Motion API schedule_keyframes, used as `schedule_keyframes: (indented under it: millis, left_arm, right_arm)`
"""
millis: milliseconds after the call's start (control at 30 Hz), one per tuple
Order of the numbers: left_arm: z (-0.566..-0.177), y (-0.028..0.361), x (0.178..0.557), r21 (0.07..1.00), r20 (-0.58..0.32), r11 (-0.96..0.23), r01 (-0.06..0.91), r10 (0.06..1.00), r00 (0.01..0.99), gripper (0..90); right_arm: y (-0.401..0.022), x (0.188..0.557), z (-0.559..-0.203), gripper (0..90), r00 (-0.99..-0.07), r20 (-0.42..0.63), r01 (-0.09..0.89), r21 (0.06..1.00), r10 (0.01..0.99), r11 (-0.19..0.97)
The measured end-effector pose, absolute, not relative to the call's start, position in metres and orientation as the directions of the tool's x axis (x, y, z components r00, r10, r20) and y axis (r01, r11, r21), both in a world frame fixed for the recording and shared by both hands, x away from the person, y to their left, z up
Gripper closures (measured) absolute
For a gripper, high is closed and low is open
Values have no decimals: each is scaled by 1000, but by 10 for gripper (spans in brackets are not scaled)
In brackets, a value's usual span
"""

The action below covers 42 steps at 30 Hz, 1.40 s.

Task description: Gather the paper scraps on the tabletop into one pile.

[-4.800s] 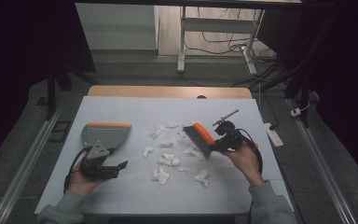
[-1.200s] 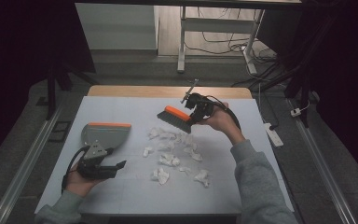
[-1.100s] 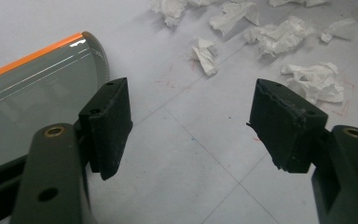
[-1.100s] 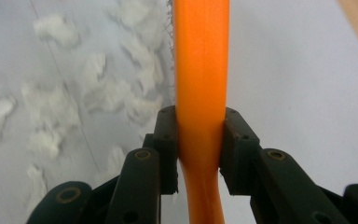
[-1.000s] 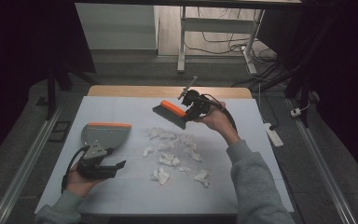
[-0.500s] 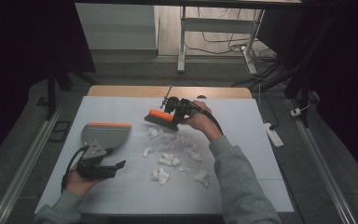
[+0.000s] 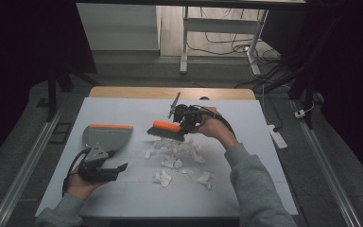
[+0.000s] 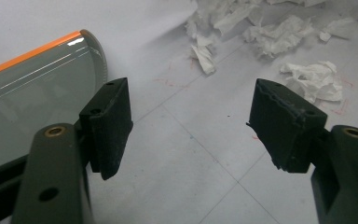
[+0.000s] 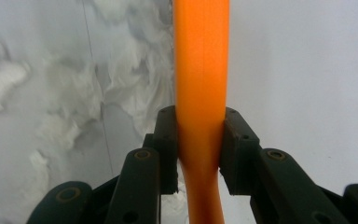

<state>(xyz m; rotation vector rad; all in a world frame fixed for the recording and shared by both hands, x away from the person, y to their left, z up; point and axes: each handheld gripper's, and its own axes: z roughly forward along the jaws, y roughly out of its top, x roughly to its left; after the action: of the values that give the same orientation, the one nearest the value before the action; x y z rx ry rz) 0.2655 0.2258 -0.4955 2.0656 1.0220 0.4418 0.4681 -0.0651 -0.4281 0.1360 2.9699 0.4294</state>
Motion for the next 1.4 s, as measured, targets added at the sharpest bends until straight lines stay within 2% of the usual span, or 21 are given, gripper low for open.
schedule_keyframes:
  millis: [100, 200, 267, 467, 533, 667, 767, 933, 1000, 1200, 1400]
  left_arm:
    - [-496, 227, 266, 767, -33, -375, 521, 788, 615, 300]
    - [-497, 228, 267, 766, -42, -367, 528, 791, 610, 300]
    - [-496, 229, 267, 766, -41, -365, 529, 794, 607, 300]
    - [-496, 232, 266, 770, -45, -350, 533, 804, 593, 301]
    - [-496, 231, 267, 767, -38, -357, 533, 804, 594, 301]
    - [-497, 230, 267, 763, -38, -362, 535, 802, 597, 301]
    - [-498, 231, 268, 763, -43, -357, 538, 803, 594, 301]
    - [-499, 229, 267, 760, -41, -364, 538, 800, 599, 301]
    - [-499, 229, 267, 761, -42, -363, 537, 799, 599, 301]
    - [-500, 228, 269, 757, -41, -368, 539, 797, 602, 301]
    - [-500, 227, 269, 757, -39, -369, 539, 797, 602, 300]
  right_arm:
    - [-76, 465, -416, 704, -972, -94, 166, 386, 217, 907]
    - [-80, 454, -407, 704, -963, -64, 208, 450, 263, 869]
    - [-79, 446, -405, 704, -956, -3, 256, 477, 292, 841]
    - [-50, 416, -419, 704, -928, 100, 364, 437, 358, 823]
    - [-40, 414, -426, 704, -913, 170, 407, 428, 371, 807]
    - [-23, 415, -440, 704, -884, 219, 468, 410, 414, 783]
    - [-10, 415, -448, 704, -873, 252, 487, 398, 418, 777]
    - [6, 415, -463, 704, -873, 250, 486, 364, 419, 795]
    - [4, 417, -466, 704, -875, 225, 483, 351, 428, 802]
    - [-35, 431, -466, 704, -821, 243, 570, 304, 517, 763]
    - [-67, 430, -458, 704, -799, 189, 600, 295, 570, 743]
